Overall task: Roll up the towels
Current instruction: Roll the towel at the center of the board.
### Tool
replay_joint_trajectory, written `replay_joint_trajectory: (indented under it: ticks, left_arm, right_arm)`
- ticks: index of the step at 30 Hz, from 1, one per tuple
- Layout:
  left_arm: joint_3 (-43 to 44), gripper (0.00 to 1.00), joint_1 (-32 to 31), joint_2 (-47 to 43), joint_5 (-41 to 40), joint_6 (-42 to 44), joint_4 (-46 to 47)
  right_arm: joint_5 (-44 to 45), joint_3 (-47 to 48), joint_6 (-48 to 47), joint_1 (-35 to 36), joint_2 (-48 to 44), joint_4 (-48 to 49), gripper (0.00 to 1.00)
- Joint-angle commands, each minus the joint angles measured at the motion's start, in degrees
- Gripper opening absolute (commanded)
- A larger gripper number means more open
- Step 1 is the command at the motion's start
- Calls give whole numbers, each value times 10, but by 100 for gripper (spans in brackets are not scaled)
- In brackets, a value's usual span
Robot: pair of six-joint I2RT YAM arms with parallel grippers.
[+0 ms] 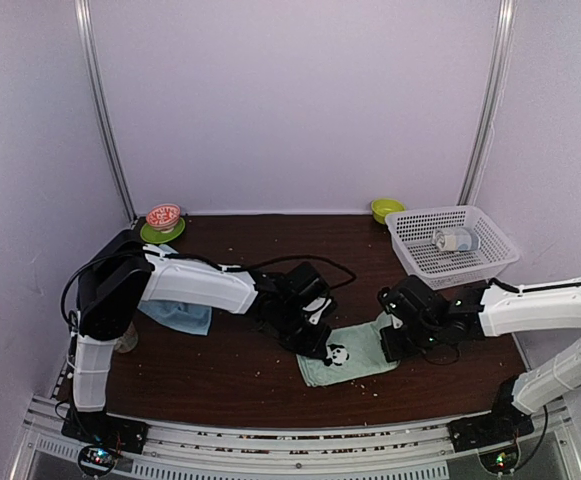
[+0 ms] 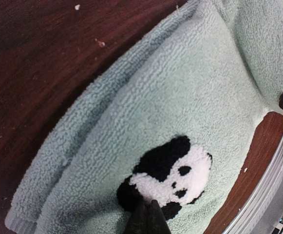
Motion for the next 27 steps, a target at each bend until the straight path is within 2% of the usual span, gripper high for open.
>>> replay_joint_trajectory:
  ticks: [1,14,23,25,27]
  left_arm:
    - [-16,0,7,6,-4,-6,9]
    - [-28,0,10,-3,-5,-6,14]
    - [-37,0,19,-44,-2,1,8]
    - [-37,5,19,-59,-1,2,7]
    - [-36,12,19,-75,0,5,6]
  right_arm:
    - [-21,18,-8,18,15,33,0]
    - [-78,4,-5,24,58,91,0]
    - [-125,-22,-9,23,87,138,0]
    - [-129,-26,-8,23,90,144,0]
    - [-133,-29,-7,23,91,149,8]
